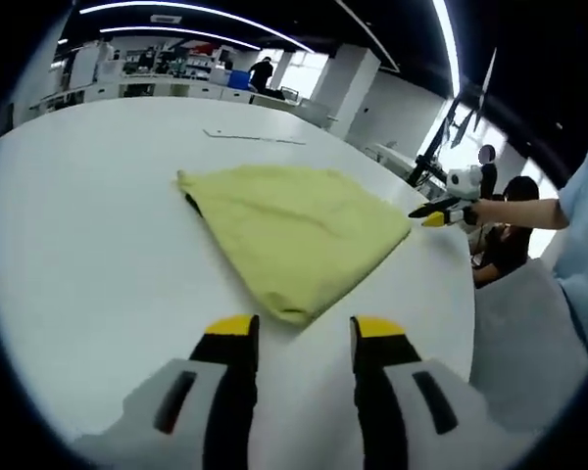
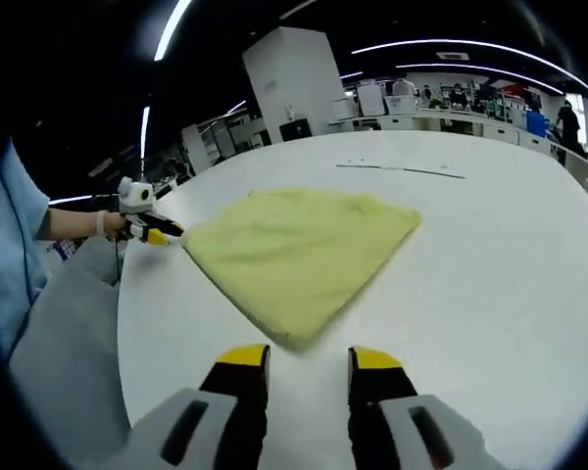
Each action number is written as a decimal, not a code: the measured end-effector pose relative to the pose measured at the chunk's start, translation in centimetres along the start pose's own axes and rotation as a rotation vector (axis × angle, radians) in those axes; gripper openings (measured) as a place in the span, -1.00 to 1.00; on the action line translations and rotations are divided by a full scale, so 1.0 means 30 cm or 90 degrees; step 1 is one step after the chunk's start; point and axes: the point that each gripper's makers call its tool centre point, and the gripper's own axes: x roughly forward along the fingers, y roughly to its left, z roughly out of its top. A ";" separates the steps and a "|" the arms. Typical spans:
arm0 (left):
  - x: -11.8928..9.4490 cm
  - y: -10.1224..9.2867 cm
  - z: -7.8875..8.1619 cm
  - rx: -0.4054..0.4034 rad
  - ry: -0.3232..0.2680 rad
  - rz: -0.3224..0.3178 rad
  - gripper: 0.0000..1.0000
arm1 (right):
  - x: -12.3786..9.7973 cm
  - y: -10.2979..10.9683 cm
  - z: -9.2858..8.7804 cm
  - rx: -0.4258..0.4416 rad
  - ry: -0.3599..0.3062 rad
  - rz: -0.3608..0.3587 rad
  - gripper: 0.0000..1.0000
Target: Fold the garment on the visible template until the final outline fits inside the template.
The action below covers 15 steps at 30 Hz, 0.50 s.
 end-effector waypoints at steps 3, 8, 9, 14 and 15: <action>0.004 0.005 -0.002 -0.017 -0.005 0.003 -0.47 | 0.018 0.007 -0.011 -0.003 0.003 0.002 -0.61; 0.014 0.004 -0.006 -0.029 -0.005 -0.004 -0.61 | 0.038 -0.004 0.000 0.021 -0.014 0.005 -0.77; 0.015 0.007 -0.004 -0.032 -0.009 -0.001 -0.64 | 0.039 -0.002 -0.001 0.023 -0.013 0.008 -0.78; 0.023 -0.001 -0.005 -0.038 -0.013 -0.007 -0.70 | 0.044 0.007 0.001 0.026 -0.016 0.018 -0.85; 0.023 -0.002 -0.004 -0.038 -0.014 -0.008 -0.73 | 0.046 0.010 0.001 0.028 -0.017 0.016 -0.86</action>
